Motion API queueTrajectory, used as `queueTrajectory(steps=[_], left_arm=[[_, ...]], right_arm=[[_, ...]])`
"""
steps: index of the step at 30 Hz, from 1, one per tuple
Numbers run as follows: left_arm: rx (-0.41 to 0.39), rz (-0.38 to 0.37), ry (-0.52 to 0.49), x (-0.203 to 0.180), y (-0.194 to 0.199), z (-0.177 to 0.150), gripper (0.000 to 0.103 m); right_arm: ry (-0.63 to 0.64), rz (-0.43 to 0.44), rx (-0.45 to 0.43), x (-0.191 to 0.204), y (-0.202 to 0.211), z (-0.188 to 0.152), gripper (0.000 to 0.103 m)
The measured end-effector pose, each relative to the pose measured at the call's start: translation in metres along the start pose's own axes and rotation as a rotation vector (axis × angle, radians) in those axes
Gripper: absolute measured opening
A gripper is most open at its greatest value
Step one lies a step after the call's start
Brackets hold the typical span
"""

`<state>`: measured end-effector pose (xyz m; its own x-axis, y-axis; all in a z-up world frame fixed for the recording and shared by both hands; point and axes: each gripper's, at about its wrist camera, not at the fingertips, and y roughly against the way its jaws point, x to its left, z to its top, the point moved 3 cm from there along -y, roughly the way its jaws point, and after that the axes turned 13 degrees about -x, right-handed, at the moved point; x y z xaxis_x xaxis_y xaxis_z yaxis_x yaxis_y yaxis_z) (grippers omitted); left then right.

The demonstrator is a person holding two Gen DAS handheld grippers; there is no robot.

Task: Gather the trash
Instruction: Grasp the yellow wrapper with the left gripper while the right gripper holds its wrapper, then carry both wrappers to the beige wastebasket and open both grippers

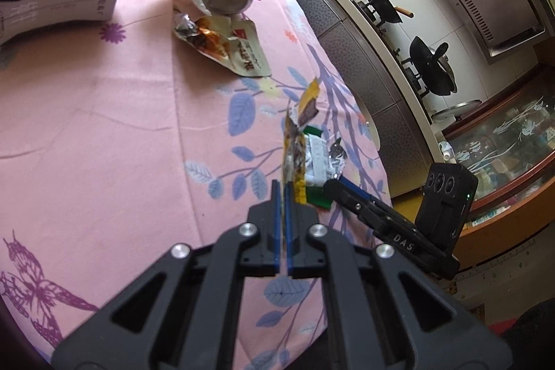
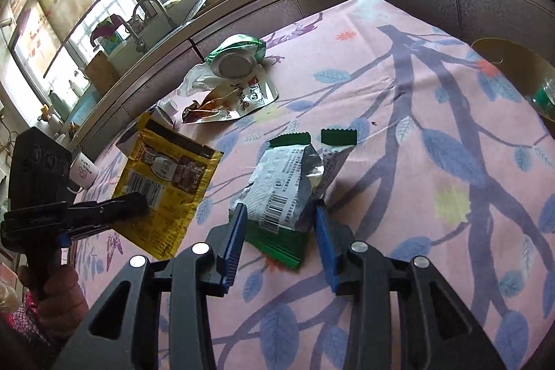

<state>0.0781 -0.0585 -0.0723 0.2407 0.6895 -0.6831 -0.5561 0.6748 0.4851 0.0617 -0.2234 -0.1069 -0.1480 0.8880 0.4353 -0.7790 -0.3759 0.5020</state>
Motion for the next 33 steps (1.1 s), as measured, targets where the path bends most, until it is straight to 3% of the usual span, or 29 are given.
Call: queueTrajectory(steps=[4, 8, 10, 13, 14, 20, 27, 33], left_arm=[[-0.006, 0.000, 0.008, 0.004, 0.004, 0.000, 0.002], [-0.003, -0.003, 0.010, 0.002, 0.001, -0.001, 0.002], [0.002, -0.004, 0.010, 0.001, -0.001, -0.002, 0.002], [0.007, -0.002, -0.006, -0.003, -0.003, -0.001, 0.002], [0.008, -0.001, -0.011, -0.005, -0.004, 0.000, 0.002], [0.029, -0.009, -0.033, -0.020, -0.022, 0.012, 0.002], [0.096, -0.060, -0.159, -0.081, -0.090, 0.040, 0.002], [0.165, -0.136, -0.294, -0.171, -0.182, 0.054, 0.002]], right_arm=[[-0.081, -0.004, -0.013, -0.015, 0.002, 0.005, 0.037], [-0.069, -0.014, -0.015, -0.016, 0.001, 0.006, 0.036], [-0.109, 0.012, -0.009, -0.018, -0.001, 0.007, 0.028], [-0.148, 0.011, 0.005, -0.027, -0.006, 0.008, 0.003], [-0.161, 0.013, 0.014, -0.030, -0.008, 0.008, 0.000], [-0.211, 0.025, -0.055, -0.046, 0.010, 0.022, 0.000], [-0.262, -0.062, -0.199, -0.114, 0.048, 0.065, 0.000], [-0.289, -0.186, -0.331, -0.197, 0.081, 0.121, 0.000]])
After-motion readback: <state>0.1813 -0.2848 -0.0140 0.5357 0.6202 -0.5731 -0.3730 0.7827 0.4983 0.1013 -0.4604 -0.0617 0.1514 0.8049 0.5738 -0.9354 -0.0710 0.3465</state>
